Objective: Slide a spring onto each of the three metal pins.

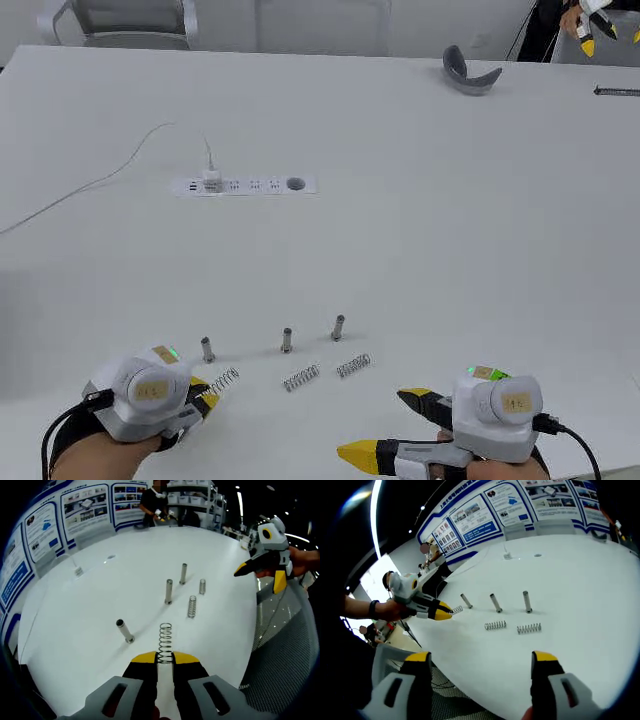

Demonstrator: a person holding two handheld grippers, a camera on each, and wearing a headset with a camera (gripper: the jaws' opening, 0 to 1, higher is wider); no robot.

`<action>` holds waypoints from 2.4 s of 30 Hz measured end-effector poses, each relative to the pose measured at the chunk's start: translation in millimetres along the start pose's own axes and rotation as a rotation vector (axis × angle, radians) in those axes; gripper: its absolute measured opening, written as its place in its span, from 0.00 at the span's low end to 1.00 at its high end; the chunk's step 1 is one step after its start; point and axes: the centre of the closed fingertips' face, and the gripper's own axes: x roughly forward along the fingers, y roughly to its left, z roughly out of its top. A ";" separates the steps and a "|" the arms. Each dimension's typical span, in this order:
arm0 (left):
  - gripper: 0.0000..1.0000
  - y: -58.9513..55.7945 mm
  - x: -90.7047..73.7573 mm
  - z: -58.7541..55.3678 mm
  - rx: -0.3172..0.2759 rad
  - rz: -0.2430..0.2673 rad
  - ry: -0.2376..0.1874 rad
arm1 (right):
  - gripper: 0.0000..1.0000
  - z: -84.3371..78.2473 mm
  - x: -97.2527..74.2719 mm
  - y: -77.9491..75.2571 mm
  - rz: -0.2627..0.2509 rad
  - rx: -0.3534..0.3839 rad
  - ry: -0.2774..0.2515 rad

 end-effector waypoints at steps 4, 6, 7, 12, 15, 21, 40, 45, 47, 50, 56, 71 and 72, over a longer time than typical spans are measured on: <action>0.10 -4.6 -7.8 3.6 0.021 -0.010 -0.011 | 0.81 1.8 2.8 4.2 0.024 -0.001 -0.002; 0.10 -7.6 -11.5 6.1 0.033 -0.016 -0.017 | 0.81 2.5 4.4 5.8 0.034 -0.001 -0.001; 0.10 -9.2 -13.1 7.2 0.036 -0.018 -0.018 | 0.80 2.8 5.2 6.5 0.039 -0.002 -0.001; 0.10 -25.8 -17.8 12.0 0.054 -0.058 -0.029 | 0.78 3.5 11.1 12.4 0.073 -0.007 0.005; 0.10 -33.2 -18.7 15.3 0.065 -0.073 -0.035 | 0.77 3.5 13.5 15.6 0.090 -0.014 0.011; 0.10 -53.9 -19.8 28.1 0.086 -0.122 -0.058 | 0.75 7.2 16.3 18.7 0.114 -0.013 0.010; 0.10 -102.9 -15.2 59.0 0.205 -0.224 -0.093 | 0.46 34.0 20.9 37.7 0.248 0.106 -0.061; 0.10 -115.4 -15.9 66.0 0.227 -0.248 -0.106 | 0.39 33.3 23.1 45.4 0.286 0.131 -0.052; 0.10 -119.2 -16.0 67.8 0.240 -0.254 -0.110 | 0.36 33.1 23.3 48.7 0.302 0.144 -0.049; 0.10 -123.7 -16.7 69.7 0.254 -0.267 -0.115 | 0.31 33.0 23.4 52.6 0.324 0.152 -0.044; 0.10 -128.9 -17.0 69.4 0.264 -0.289 -0.117 | 0.25 31.9 23.8 60.7 0.370 0.191 -0.025; 0.10 -134.0 -18.4 68.4 0.326 -0.318 -0.118 | 0.12 34.2 18.7 70.4 0.420 0.192 -0.015; 0.10 -133.8 -19.0 69.5 0.320 -0.323 -0.120 | 0.12 35.6 17.6 71.2 0.419 0.182 -0.017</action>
